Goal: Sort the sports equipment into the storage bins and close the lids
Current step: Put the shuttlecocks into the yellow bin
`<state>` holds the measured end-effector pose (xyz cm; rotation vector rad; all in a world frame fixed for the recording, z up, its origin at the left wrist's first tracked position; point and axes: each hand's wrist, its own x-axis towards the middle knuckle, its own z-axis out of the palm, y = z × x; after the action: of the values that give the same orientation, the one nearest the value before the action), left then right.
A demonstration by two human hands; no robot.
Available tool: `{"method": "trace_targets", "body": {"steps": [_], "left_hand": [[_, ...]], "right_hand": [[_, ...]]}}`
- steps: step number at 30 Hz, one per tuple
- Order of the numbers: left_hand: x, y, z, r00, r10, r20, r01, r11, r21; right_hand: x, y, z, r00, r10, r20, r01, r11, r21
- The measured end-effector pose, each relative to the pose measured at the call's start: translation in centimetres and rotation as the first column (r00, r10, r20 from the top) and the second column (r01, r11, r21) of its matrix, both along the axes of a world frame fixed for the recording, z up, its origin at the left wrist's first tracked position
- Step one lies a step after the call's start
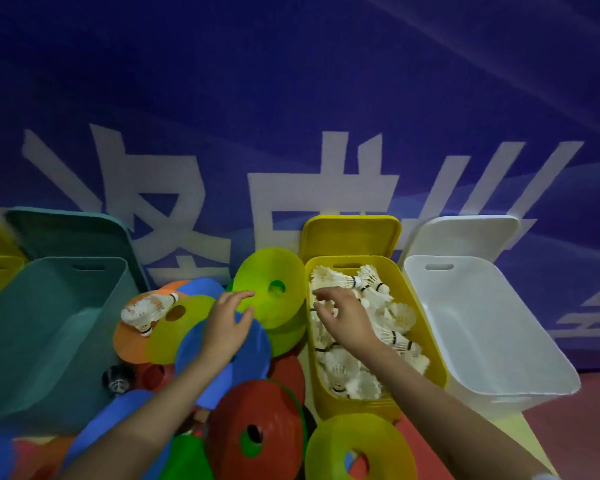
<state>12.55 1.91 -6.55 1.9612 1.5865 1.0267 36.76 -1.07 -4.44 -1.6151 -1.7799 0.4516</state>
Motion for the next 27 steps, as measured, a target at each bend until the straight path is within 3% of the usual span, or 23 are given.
{"method": "trace_targets", "body": {"steps": [4, 8, 12, 18, 23, 27], "left_hand": [[-9.4, 0.5, -1.3, 0.951, 0.304, -0.049, -0.306, 0.951, -0.043], [-16.0, 1.3, -2.8, 0.889, 0.442, -0.121, -0.458, 0.863, -0.214], [-18.3, 1.6, -4.9, 0.88, 0.464, -0.096, -0.467, 0.812, -0.35], [-18.6, 3.9, -8.3, 0.87, 0.492, 0.002, -0.459, 0.814, -0.355], [-18.1, 5.9, -8.9, 0.813, 0.57, 0.12, -0.504, 0.792, -0.345], [-17.9, 6.5, -9.7, 0.771, 0.605, 0.199, -0.519, 0.778, -0.354]], "right_hand": [[-8.7, 3.5, -0.2, 0.987, 0.154, -0.054, -0.155, 0.988, -0.018], [-16.6, 7.1, -1.3, 0.957, 0.289, -0.022, -0.289, 0.948, -0.13], [-22.6, 10.7, -2.3, 0.936, 0.351, 0.016, -0.336, 0.908, -0.249], [-27.9, 16.6, -4.7, 0.895, 0.436, 0.098, -0.368, 0.842, -0.394], [-30.3, 19.7, -5.9, 0.788, 0.613, 0.06, -0.502, 0.695, -0.515], [-31.3, 21.5, -6.8, 0.669, 0.733, 0.121, -0.54, 0.592, -0.598]]}}
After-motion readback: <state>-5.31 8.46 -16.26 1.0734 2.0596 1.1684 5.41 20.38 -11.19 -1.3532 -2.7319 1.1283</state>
